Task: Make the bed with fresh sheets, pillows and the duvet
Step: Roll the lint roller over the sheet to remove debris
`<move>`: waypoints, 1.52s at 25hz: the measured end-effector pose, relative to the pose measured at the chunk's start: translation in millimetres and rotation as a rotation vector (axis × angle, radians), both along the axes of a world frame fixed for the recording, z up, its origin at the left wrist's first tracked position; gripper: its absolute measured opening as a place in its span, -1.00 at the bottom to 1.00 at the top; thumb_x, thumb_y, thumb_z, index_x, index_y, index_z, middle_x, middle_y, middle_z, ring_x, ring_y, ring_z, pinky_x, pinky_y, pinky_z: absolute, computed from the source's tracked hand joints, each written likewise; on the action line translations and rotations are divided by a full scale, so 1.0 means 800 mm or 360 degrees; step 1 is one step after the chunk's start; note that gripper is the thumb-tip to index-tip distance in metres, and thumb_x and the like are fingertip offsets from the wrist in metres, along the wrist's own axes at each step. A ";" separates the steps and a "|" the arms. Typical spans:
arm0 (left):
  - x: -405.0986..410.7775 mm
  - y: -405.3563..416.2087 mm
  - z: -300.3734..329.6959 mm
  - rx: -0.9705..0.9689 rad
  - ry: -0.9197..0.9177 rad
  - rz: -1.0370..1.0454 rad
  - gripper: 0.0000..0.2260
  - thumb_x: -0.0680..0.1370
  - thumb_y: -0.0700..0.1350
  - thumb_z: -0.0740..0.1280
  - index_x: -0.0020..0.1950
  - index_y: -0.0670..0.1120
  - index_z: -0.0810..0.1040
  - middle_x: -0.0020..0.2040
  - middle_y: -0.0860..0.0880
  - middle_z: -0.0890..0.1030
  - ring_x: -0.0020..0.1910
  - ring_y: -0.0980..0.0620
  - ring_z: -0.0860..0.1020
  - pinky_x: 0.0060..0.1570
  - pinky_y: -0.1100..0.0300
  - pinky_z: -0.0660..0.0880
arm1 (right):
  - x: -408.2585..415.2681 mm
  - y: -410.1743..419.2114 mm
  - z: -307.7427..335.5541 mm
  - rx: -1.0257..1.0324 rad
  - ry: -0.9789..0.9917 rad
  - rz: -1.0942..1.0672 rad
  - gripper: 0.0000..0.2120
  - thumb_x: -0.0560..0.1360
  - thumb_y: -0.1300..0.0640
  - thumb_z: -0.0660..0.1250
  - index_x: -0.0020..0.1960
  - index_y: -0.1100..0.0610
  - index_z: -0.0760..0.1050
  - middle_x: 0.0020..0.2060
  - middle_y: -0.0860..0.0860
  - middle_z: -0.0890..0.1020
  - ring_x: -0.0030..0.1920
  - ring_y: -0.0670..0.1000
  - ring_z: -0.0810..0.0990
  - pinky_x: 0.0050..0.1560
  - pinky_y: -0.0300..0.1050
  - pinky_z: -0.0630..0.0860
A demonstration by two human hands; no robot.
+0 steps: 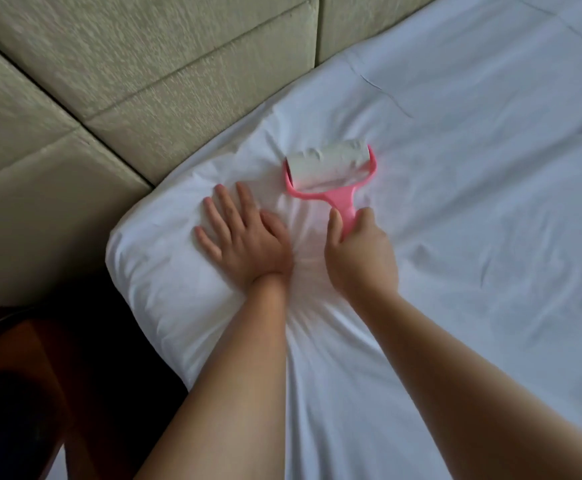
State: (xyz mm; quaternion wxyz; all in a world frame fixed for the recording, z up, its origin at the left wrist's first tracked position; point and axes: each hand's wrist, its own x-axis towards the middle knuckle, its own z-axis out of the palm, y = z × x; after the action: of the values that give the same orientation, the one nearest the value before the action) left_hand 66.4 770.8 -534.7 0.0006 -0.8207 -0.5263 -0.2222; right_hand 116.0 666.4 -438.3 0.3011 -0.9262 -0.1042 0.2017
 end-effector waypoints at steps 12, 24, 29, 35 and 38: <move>0.001 -0.099 0.068 -0.0582 0.0262 -0.0449 -0.55 0.63 0.02 -0.03 0.53 0.05 0.19 0.57 0.00 0.08 0.55 -0.01 -0.01 0.47 -0.10 -0.12 | -0.058 -0.187 0.033 0.0015 0.0092 -0.0579 -0.68 0.60 -0.10 0.08 -0.05 0.16 0.35 -0.27 0.04 0.45 -0.05 0.21 0.53 -0.18 -0.06 0.29; 0.082 -0.111 0.030 -0.0229 0.0128 -0.0592 -0.44 0.53 0.04 -0.12 0.50 -0.03 0.29 0.51 -0.02 0.27 0.52 -0.07 0.16 0.42 -0.22 -0.07 | 0.042 -0.156 0.003 -0.0045 0.0155 -0.0388 -0.71 0.60 -0.11 0.06 -0.04 0.12 0.30 0.02 0.15 0.56 0.07 0.22 0.52 -0.11 -0.06 0.32; 0.114 -0.094 0.006 0.0063 -0.0074 -0.0513 -0.56 0.52 -0.08 0.10 0.34 -0.15 0.51 0.37 -0.08 0.48 0.38 -0.11 0.41 0.37 -0.13 0.12 | 0.089 -0.120 0.000 -0.0022 0.0146 -0.0374 -0.71 0.60 -0.11 0.07 -0.04 0.13 0.28 0.00 0.15 0.56 0.06 0.23 0.52 -0.14 -0.06 0.31; 0.160 -0.076 0.001 0.0048 -0.0137 -0.0389 -0.58 0.56 -0.09 0.07 0.36 -0.14 0.49 0.39 -0.07 0.46 0.39 -0.09 0.40 0.37 -0.12 0.19 | 0.155 -0.067 -0.002 0.0024 0.0052 -0.0324 -0.73 0.60 -0.08 0.09 -0.05 0.14 0.27 0.00 0.19 0.56 0.05 0.25 0.52 -0.15 -0.07 0.28; 0.185 -0.061 -0.001 0.0005 -0.0136 -0.0351 -0.57 0.56 -0.09 0.05 0.35 -0.14 0.49 0.38 -0.07 0.46 0.38 -0.07 0.41 0.36 -0.12 0.19 | 0.182 -0.043 -0.008 0.0034 0.0023 -0.0322 -0.72 0.60 -0.08 0.09 -0.04 0.15 0.29 -0.05 0.14 0.55 -0.01 0.22 0.52 -0.16 -0.07 0.30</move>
State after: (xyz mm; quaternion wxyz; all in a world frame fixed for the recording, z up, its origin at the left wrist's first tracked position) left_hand 214.7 721.7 -535.8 -0.0449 -0.8634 -0.4320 -0.2566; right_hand 261.5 632.0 -444.5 0.3305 -0.9272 -0.0100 0.1757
